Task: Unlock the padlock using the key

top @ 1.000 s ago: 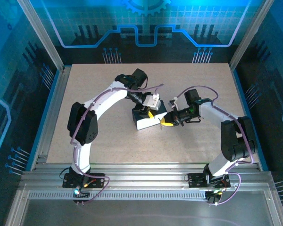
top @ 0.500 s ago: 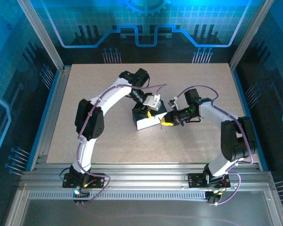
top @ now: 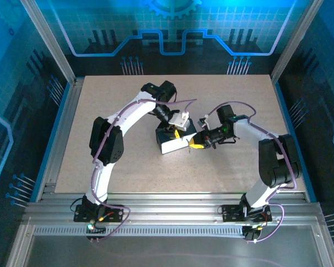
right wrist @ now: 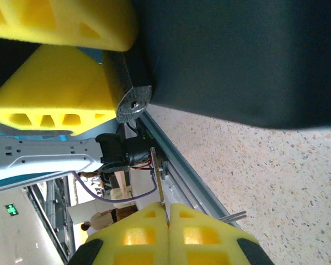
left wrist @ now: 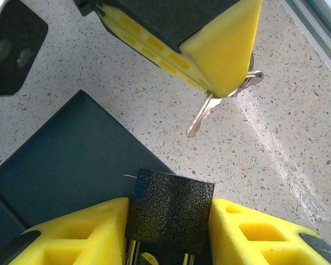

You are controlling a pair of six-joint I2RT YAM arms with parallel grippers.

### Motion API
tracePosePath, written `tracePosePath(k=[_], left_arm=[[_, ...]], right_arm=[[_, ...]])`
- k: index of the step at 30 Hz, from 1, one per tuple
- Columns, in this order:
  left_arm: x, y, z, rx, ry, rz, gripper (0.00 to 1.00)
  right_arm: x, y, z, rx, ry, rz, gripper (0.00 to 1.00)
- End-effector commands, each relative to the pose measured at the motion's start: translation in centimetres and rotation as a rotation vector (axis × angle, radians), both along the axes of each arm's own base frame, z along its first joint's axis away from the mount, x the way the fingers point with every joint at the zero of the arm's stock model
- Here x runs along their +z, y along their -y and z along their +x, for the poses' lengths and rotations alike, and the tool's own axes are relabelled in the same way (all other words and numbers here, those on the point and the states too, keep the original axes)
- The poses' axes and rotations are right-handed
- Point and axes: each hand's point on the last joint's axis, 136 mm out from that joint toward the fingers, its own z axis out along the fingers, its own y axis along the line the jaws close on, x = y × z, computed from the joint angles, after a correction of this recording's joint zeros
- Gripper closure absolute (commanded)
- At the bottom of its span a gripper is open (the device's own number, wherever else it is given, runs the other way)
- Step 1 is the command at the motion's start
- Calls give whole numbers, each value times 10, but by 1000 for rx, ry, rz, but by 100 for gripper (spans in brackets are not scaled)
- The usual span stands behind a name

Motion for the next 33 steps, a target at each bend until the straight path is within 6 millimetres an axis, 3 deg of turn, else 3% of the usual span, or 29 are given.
tracePosePath(k=[1, 33], left_arm=[[-1, -4, -19, -25, -41, -4, 60], [-7, -5, -18, 8, -45, -39, 59]], right_arm=[[15, -5, 9, 3, -5, 62, 100], [1, -20, 6, 47, -28, 130, 100]])
